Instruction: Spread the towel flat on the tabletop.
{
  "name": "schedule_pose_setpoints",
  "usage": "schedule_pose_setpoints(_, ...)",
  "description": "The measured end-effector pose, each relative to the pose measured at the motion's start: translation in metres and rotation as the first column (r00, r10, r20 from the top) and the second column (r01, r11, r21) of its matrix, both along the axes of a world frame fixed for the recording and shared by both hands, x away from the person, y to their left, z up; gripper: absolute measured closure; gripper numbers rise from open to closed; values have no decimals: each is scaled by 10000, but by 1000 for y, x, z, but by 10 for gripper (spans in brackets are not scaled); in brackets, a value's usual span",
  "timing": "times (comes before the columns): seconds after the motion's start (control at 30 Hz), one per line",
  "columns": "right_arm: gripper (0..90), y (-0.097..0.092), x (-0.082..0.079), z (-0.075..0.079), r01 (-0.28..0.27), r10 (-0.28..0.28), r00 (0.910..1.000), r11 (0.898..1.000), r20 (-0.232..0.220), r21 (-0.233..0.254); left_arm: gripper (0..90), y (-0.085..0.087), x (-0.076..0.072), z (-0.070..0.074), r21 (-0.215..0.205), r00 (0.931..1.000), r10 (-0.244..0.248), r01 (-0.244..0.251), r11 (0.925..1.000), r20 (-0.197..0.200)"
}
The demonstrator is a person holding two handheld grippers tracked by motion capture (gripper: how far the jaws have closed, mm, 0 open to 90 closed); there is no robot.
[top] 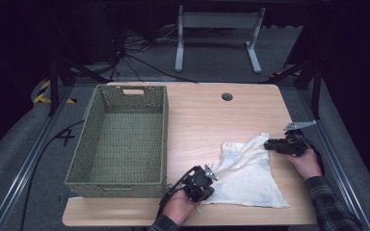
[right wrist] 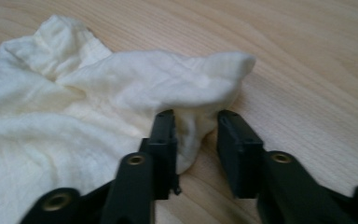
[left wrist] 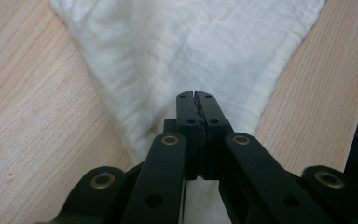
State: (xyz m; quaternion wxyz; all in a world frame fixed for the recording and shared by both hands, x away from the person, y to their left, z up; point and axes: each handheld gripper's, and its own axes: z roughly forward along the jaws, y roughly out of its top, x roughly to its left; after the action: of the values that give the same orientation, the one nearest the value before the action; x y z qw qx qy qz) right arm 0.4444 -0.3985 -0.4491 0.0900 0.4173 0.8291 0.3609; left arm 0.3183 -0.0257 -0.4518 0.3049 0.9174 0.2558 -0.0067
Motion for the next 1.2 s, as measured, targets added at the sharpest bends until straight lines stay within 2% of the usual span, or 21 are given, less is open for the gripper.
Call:
schedule_pose_setpoints(0.07, 832, 1, 0, 0, -111, 111, 9999, 9999, 59, -16, 895, 0, 0, 0, -11, 10000, -6, 6, 10000, -6)
schedule_pose_setpoints(0.13, 881, 1, -2, 3, -230, 228, 9996, 9997, 194, 127, 895, 0, 0, 0, 10, 10000, 10, -10, 10000, -30)
schedule_pose_setpoints(0.37, 889, 15, -14, 21, -963, 929, 9927, 9945, 769, 413, 895, 0, 0, 0, 6, 10000, -11, 11, 10000, 8)
schedule_pose_setpoints(0.4, 889, 26, -18, 25, -1405, 1367, 9865, 9894, 902, 376, 895, 0, 0, 0, 10, 10000, -11, 11, 10000, 11)
schedule_pose_setpoints(0.47, 889, 30, -20, 26, -1535, 1501, 9844, 9876, 921, 314, 895, 0, 0, 0, -12, 10000, 7, -7, 10000, -2)
schedule_pose_setpoints(0.57, 888, 46, -24, 24, -2116, 2099, 9743, 9773, 817, 124, 895, 0, 0, 0, -1, 10000, 22, -22, 10000, -40)
schedule_pose_setpoints(0.63, 888, 60, -25, 16, -2511, 2512, 9663, 9679, 558, -83, 894, 0, 0, 0, -2, 10000, 18, -18, 10000, -39)
schedule_pose_setpoints(0.73, 889, 67, -25, 10, -2724, 2728, 9615, 9620, 337, -167, 895, 0, 0, 0, -1, 10000, 7, -7, 10000, -43)
schedule_pose_setpoints(0.77, 889, 72, -25, 6, -2858, 2865, 9577, 9579, 257, -274, 895, 0, 0, 0, -11, 10000, 11, -11, 10000, -54)
schedule_pose_setpoints(0.8, 888, 78, -27, 2, -3110, 3114, 9502, 9500, 104, -262, 895, 0, 0, 0, -19, 10000, -5, 5, 10000, -58)
schedule_pose_setpoints(0.93, 882, 85, -30, 2, -3364, 3374, 9412, 9406, 155, -455, 895, 0, 1, 0, -52, 10000, -3, 3, 10000, -61)
schedule_pose_setpoints(0.97, 861, 85, -31, 5, -3362, 3371, 9413, 9409, 193, -406, 894, 0, 1, 0, -56, 10000, -7, 6, 10000, -59)
schedule_pose_setpoints(1.0, 833, 79, -32, 13, -3328, 3330, 9419, 9429, 440, -125, 894, 0, 1, 0, -43, 10000, -8, 7, 10000, -51)
schedule_pose_setpoints(1.07, 823, 75, -32, 17, -3276, 3273, 9432, 9448, 564, -35, 894, 1, 1, 0, -33, 10000, -31, 31, 10000, -47)
schedule_pose_setpoints(1.2, 793, 50, -36, 39, -2762, 2695, 9551, 9602, 1229, 416, 894, 1, 1, 0, -63, 10000, -27, 27, 10000, -63)
